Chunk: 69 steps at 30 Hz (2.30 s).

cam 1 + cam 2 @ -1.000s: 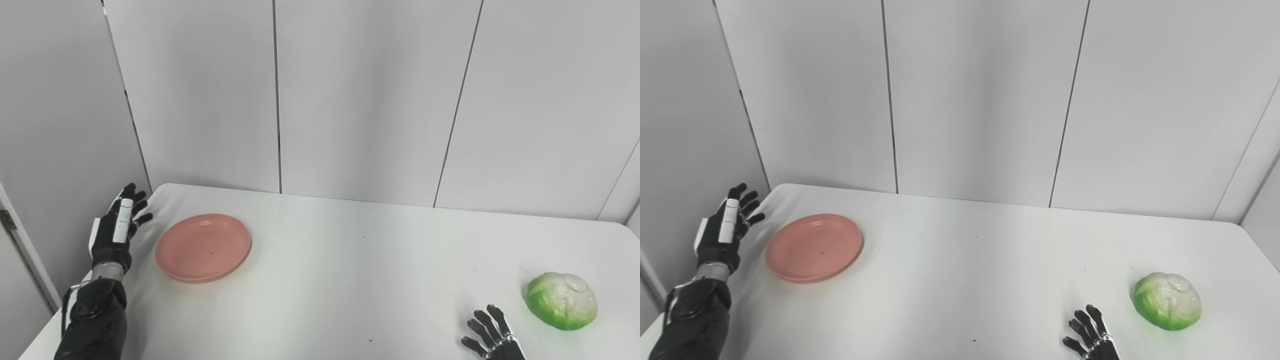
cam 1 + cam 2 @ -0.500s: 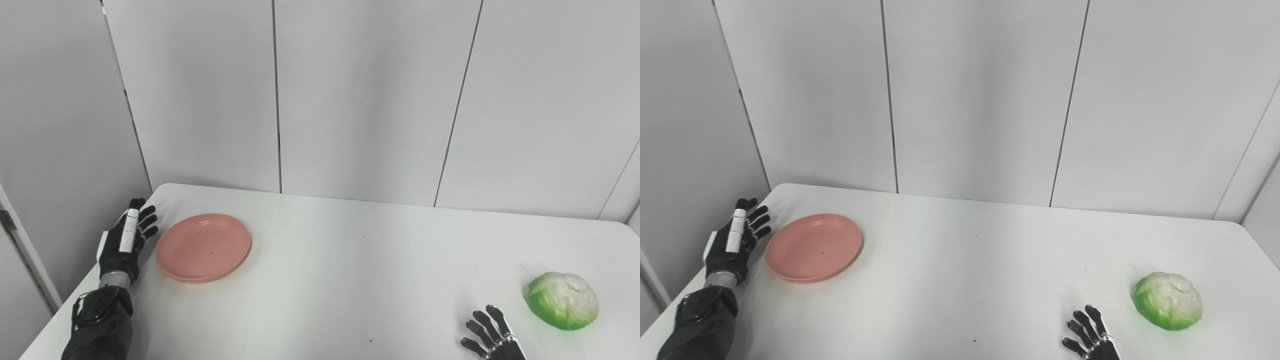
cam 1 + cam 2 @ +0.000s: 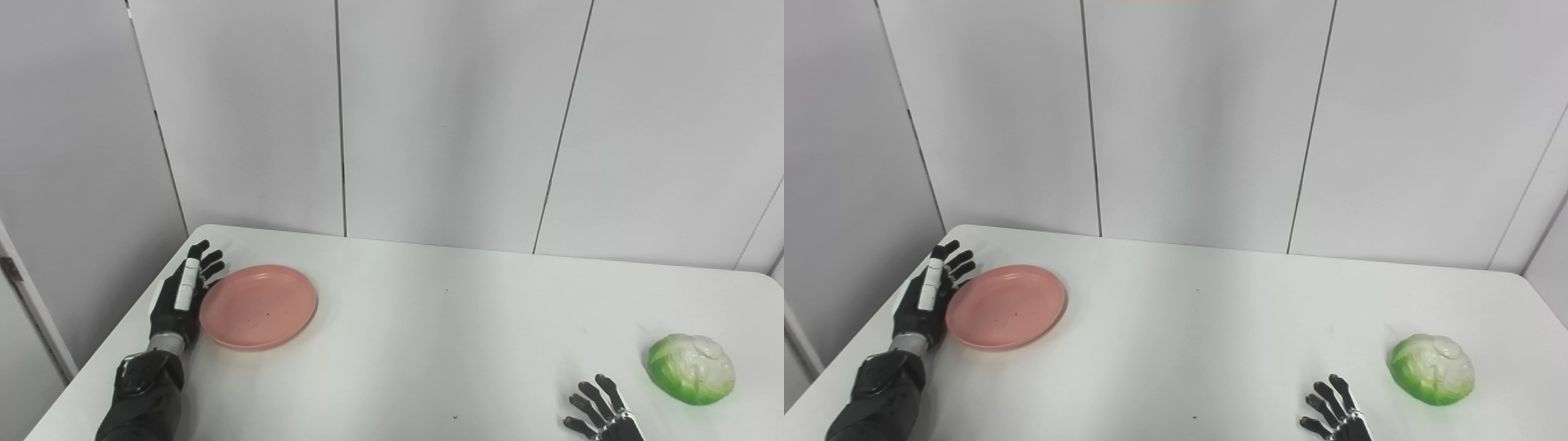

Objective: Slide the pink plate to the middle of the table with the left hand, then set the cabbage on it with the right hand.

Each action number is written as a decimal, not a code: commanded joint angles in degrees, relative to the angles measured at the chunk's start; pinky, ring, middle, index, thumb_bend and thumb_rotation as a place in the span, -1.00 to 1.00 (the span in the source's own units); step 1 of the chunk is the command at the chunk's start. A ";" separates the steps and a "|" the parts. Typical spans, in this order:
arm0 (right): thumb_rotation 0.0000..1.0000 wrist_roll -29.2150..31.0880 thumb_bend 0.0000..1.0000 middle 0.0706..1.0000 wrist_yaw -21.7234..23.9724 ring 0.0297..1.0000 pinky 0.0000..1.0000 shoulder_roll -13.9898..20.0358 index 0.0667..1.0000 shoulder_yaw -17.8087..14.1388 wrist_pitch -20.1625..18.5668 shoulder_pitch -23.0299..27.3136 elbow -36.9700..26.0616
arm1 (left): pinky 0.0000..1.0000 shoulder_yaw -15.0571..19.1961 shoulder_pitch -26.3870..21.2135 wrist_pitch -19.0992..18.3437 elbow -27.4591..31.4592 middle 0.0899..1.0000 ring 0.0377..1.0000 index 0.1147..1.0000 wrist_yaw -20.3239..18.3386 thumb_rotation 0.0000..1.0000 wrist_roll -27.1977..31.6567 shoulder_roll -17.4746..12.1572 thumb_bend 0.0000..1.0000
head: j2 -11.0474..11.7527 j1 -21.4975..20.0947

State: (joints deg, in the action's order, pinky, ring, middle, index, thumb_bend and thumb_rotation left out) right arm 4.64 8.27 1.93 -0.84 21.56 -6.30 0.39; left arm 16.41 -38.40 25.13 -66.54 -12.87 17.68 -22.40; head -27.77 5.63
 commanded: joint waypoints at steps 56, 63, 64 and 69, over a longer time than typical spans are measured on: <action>0.98 -5.12 0.76 0.73 -6.14 0.69 0.52 -2.99 0.80 5.93 -13.68 -1.37 -8.05 | 0.75 -12.77 14.88 -19.25 36.98 0.77 0.78 0.82 6.50 0.76 -7.18 25.04 0.84 | -8.02 -10.22; 1.00 -5.04 0.82 0.73 -7.14 0.71 0.55 -3.95 0.82 6.87 -12.54 -1.55 -8.11 | 0.70 -13.83 16.40 -18.57 38.86 0.77 0.78 0.81 8.27 0.80 -8.89 28.82 0.93 | -7.88 -12.19; 1.00 -5.04 0.82 0.74 -7.30 0.71 0.56 -4.17 0.82 7.05 -12.58 -1.53 -8.08 | 0.69 -14.01 16.64 -18.64 39.28 0.76 0.77 0.81 8.64 0.82 -9.18 29.10 0.96 | -7.83 -12.94; 1.00 -6.73 0.82 0.78 -8.76 0.74 0.56 -5.04 0.84 8.11 -11.50 -1.23 -7.71 | 0.65 -14.46 18.59 -20.12 42.62 0.76 0.79 0.80 9.40 0.82 -8.66 31.01 1.00 | -7.70 -14.95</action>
State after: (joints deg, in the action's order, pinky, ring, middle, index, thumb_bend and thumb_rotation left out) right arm -1.28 0.06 -0.63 6.76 7.54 -6.16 -7.00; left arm 1.98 -21.65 6.27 -23.90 -3.73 8.62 7.85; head -35.51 -8.79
